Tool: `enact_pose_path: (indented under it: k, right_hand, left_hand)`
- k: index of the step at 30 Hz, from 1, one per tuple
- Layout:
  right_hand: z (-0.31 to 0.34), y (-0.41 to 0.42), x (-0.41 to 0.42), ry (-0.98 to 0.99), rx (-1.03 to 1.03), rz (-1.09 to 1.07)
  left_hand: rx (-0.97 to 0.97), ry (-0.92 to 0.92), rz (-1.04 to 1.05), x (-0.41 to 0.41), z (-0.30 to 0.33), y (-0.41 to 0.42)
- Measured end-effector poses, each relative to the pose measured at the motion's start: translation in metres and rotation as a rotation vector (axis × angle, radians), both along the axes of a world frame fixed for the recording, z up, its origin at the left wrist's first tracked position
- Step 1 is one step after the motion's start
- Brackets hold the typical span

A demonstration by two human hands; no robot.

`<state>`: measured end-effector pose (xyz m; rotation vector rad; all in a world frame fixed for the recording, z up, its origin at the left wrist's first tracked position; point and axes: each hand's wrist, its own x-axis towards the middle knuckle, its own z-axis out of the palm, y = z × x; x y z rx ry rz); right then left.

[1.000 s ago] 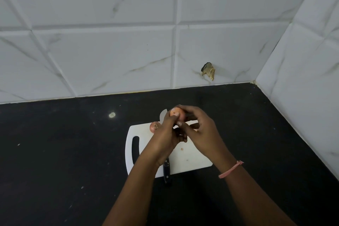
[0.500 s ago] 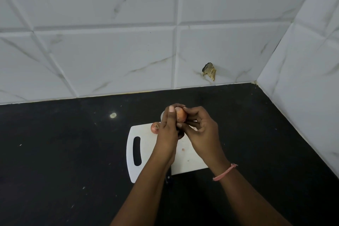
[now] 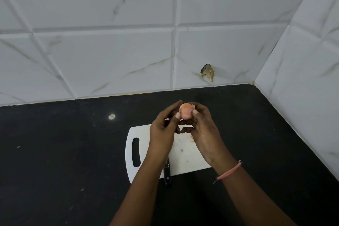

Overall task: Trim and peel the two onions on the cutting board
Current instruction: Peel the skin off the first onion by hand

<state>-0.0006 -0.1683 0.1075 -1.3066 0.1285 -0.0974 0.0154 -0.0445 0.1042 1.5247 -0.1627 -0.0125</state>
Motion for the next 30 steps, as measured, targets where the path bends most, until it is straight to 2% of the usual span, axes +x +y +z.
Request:
enact_pose_path:
  k: [3,6,10,13,15,24,30]
  right_hand:
    - [0.0,-0.003,0.0,-0.004,-0.012,-0.01]
    - [-0.001,-0.003,-0.002,-0.008,-0.095,-0.015]
    - [-0.002,-0.008,-0.001,-0.026,-0.236,-0.075]
    - [0.001,-0.016,-0.003,-0.082,-0.324,-0.086]
    - [0.005,-0.018,-0.005,-0.12,-0.346,-0.076]
    - [0.002,-0.021,0.002,-0.332,-0.694,-0.189]
    - [0.004,-0.028,0.003,-0.397,-0.821,-0.035]
  left_hand:
    - [0.062,-0.031,0.038,0.003,-0.002,-0.001]
    - [0.057,0.031,-0.015,0.002,0.001,-0.001]
    - [-0.195,0.227,-0.169,-0.007,0.004,-0.006]
    - [-0.324,0.259,-0.141,-0.007,0.003,-0.002]
    - [-0.32,0.241,-0.121,-0.005,0.001,0.001]
    - [-0.313,0.241,-0.107,-0.004,-0.001,0.004]
    - [-0.342,0.274,-0.056,-0.002,-0.001,0.005]
